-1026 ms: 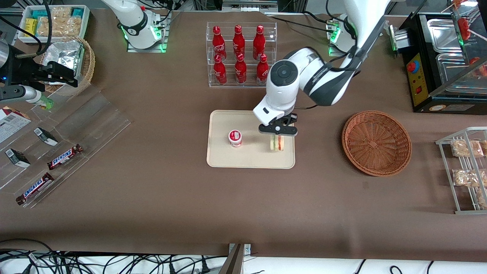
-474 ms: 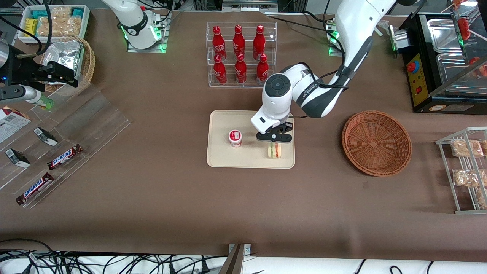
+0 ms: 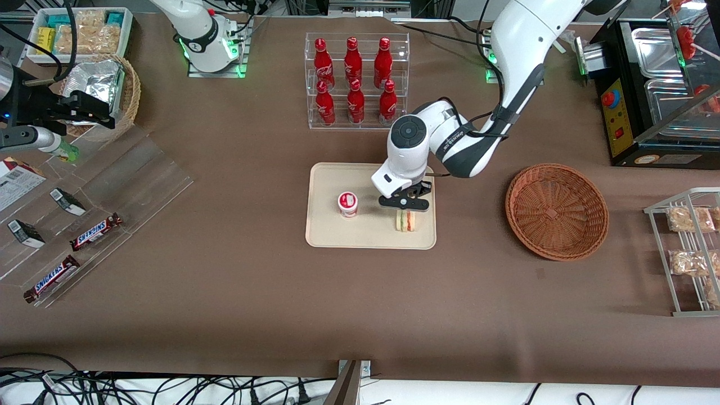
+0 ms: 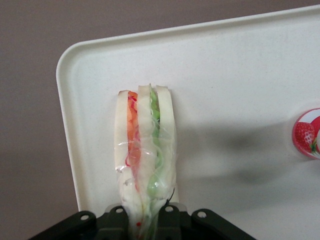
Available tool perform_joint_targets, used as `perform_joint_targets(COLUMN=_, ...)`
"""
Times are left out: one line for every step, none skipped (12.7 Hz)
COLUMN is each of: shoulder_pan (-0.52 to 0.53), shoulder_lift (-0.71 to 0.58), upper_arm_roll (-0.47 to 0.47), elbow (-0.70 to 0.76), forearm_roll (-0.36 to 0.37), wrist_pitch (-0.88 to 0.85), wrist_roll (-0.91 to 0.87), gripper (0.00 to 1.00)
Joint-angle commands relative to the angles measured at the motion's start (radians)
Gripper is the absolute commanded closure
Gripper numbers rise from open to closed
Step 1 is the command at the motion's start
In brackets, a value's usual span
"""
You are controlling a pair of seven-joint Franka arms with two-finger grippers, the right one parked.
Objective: Place sandwich from basket to tray
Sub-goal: 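Lower the sandwich onto the tray and open the left gripper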
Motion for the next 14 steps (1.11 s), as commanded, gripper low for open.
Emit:
perform_joint_targets(shoulder_pan=-0.006, shoulder_lift=-0.002, upper_arm_roll=0.004, elbow=-0.011, forearm_roll=0.033, wrist_pitch=0.011, wrist_roll=-0.022, gripper=0.59)
perform_joint_targets(shoulder_pan=-0.008, shoulder_lift=0.0, upper_arm_roll=0.004, elbow=-0.011, forearm_roll=0.033, wrist_pitch=0.01, wrist_roll=-0.033, gripper=0.36)
perform_joint_targets(shoulder_pan=-0.009, shoulder_lift=0.001, upper_arm_roll=0.005, elbow=-0.011, forearm_roll=0.033, wrist_pitch=0.01, wrist_roll=-0.039, gripper=0.17)
perform_joint_targets(shoulder_pan=-0.011, shoulder_lift=0.001, upper_arm_roll=0.006, elbow=-0.009, forearm_roll=0.033, wrist_pitch=0.008, wrist_roll=-0.039, gripper=0.01)
perform_joint_targets(shoulder_pan=-0.011, shoulder_lift=0.0, upper_arm_roll=0.006, elbow=-0.006, forearm_roll=0.033, wrist_pitch=0.001, wrist_roll=-0.039, gripper=0.0)
perform_joint_targets(shoulder_pan=-0.005, shoulder_lift=-0.008, upper_arm_roll=0.004, elbow=-0.005, forearm_roll=0.033, wrist_pitch=-0.006, wrist_roll=-0.041, gripper=0.0)
perform_joint_targets(shoulder_pan=0.005, shoulder_lift=-0.021, upper_arm_roll=0.001, elbow=0.004, forearm_roll=0.032, wrist_pitch=-0.024, wrist_roll=-0.042, gripper=0.0)
perform_joint_targets(shoulder_pan=0.008, shoulder_lift=-0.04, upper_arm_roll=0.001, elbow=0.027, forearm_roll=0.021, wrist_pitch=-0.059, wrist_roll=-0.044, gripper=0.0)
perform_joint_targets(shoulder_pan=0.017, shoulder_lift=-0.061, upper_arm_roll=-0.001, elbow=0.058, forearm_roll=0.012, wrist_pitch=-0.114, wrist_roll=-0.045, gripper=0.0)
perform_joint_targets(shoulder_pan=0.022, shoulder_lift=-0.086, upper_arm_roll=-0.001, elbow=0.085, forearm_roll=-0.003, wrist_pitch=-0.183, wrist_roll=-0.05, gripper=0.0)
perform_joint_targets(shoulder_pan=0.04, shoulder_lift=-0.112, upper_arm_roll=-0.001, elbow=0.116, forearm_roll=-0.031, wrist_pitch=-0.25, wrist_roll=-0.056, gripper=0.0)
perform_joint_targets(shoulder_pan=0.067, shoulder_lift=-0.142, upper_arm_roll=-0.002, elbow=0.144, forearm_roll=-0.051, wrist_pitch=-0.307, wrist_roll=-0.056, gripper=0.0)
perform_joint_targets(shoulder_pan=0.089, shoulder_lift=-0.173, upper_arm_roll=-0.002, elbow=0.167, forearm_roll=-0.065, wrist_pitch=-0.358, wrist_roll=-0.056, gripper=0.0)
perform_joint_targets(shoulder_pan=0.124, shoulder_lift=-0.202, upper_arm_roll=-0.002, elbow=0.188, forearm_roll=-0.083, wrist_pitch=-0.409, wrist_roll=-0.054, gripper=0.0)
